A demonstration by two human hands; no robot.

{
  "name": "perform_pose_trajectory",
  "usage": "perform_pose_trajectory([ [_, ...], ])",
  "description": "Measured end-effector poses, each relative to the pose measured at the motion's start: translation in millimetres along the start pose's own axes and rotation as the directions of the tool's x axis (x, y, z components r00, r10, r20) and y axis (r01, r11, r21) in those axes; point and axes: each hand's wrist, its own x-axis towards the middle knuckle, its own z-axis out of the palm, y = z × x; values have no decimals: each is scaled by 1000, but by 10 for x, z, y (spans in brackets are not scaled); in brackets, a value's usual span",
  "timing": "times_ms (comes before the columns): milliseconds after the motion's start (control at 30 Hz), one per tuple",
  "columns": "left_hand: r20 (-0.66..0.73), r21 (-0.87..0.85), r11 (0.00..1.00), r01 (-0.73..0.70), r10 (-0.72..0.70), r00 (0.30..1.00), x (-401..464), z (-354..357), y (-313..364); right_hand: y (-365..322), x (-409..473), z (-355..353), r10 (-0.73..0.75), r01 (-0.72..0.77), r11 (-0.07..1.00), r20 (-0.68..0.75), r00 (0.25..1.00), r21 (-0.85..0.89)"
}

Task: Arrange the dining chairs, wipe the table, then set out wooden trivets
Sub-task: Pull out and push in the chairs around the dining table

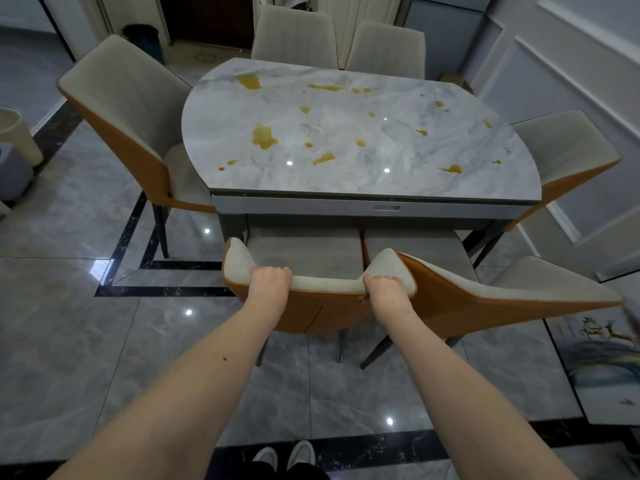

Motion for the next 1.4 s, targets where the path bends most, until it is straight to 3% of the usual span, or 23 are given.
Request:
perform_pose_trajectory([
  [900, 1, 10, 1000, -11, 11, 1000, -76, 28, 6, 9, 36, 63, 1, -2, 1000, 39, 999, 2],
  [1200, 17, -21, 1000, -2, 2, 1000, -62, 37, 16, 39, -49, 73, -18, 21, 998, -53, 998, 62],
  [1400, 99, -12, 997, 82, -80, 992, -91, -66, 142, 127, -230, 107, -47, 60, 991, -110, 993, 119],
])
